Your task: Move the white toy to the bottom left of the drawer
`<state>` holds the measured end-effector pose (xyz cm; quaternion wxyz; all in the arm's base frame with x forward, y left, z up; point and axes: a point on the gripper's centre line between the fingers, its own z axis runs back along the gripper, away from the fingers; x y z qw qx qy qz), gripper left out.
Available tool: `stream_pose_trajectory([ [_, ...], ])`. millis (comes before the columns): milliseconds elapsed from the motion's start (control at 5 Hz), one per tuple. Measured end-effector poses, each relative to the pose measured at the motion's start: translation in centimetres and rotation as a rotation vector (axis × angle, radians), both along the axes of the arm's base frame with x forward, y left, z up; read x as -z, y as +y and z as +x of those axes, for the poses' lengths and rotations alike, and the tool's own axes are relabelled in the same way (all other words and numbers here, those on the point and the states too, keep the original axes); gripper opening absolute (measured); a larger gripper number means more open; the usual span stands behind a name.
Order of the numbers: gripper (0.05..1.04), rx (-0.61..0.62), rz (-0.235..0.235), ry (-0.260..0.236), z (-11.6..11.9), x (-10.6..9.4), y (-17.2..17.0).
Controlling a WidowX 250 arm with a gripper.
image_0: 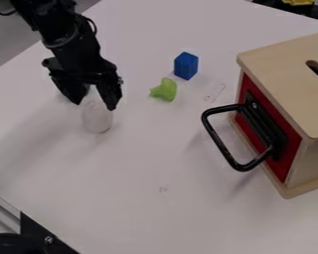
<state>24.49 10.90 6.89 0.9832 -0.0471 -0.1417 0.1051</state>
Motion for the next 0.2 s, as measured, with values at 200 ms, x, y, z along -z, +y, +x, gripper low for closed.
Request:
stream_pose_trajectory([
  [200,0.999,-0.003,0.051,-0.005,0.25,-1.03,0.80],
])
